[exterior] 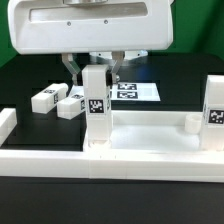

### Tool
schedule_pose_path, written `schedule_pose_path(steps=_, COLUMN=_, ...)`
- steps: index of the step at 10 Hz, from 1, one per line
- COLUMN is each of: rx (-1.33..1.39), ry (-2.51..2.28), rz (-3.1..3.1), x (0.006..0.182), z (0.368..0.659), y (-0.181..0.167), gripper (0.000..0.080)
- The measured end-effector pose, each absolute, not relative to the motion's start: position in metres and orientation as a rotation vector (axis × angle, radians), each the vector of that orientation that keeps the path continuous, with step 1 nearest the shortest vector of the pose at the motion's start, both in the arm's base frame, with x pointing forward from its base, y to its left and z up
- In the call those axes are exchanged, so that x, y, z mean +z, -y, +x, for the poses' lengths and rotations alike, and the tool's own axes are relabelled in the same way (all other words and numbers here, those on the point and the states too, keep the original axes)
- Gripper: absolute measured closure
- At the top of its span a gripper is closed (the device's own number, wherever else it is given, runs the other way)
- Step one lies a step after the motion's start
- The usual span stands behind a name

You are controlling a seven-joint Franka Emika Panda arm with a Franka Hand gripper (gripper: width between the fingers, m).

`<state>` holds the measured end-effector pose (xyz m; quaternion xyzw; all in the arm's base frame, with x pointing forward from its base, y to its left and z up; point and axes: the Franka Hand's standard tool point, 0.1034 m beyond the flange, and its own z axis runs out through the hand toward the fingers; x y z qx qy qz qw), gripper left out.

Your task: Assemble desk

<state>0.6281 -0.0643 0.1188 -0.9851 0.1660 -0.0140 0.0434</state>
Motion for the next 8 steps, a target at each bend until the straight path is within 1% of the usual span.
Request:
schedule_pose_path(steps=2, rx=-0.026, ry=-0.813, rz=-2.941, x=0.1171, z=0.6277, y=0.0643, gripper=0.0509)
schedule_pose_path(steps=4, rx=-0.017, ry=-1.011, rz=-2.878, x=0.1168, z=0.6277, y=0.0643, gripper=0.0509)
schedule_pose_path(steps=5, rx=-0.005, ry=-1.2, rz=-2.805, x=0.1166, z=0.6275, y=0.0638, gripper=0.0509)
schedule_pose_path(steps=8, rx=0.011, ry=-1.494, rz=-2.661, x=0.1163, z=0.6275, y=0.0637, gripper=0.0509)
